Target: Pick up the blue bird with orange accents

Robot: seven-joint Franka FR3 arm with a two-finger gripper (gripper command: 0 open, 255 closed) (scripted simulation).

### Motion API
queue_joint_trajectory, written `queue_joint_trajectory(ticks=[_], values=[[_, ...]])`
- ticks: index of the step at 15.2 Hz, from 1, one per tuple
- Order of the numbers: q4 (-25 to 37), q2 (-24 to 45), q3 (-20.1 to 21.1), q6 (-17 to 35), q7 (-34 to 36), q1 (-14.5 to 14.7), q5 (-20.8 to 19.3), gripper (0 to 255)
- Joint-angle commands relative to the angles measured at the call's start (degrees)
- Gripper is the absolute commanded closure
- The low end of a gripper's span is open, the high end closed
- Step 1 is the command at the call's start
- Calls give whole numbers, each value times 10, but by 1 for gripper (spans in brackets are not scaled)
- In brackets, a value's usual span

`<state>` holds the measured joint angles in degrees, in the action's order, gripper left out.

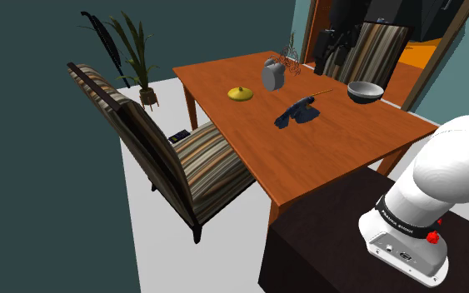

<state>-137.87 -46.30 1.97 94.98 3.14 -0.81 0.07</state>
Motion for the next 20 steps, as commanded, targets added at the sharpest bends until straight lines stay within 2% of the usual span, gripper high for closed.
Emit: queue_joint_trajectory(ticks=[1, 11, 20], values=[[0, 0, 0, 0, 0, 0, 0, 0], [-60, 108, -82, 153, -206, 3, -112, 0], [-42, 276, -145, 311, -365, 1, -198, 0]])
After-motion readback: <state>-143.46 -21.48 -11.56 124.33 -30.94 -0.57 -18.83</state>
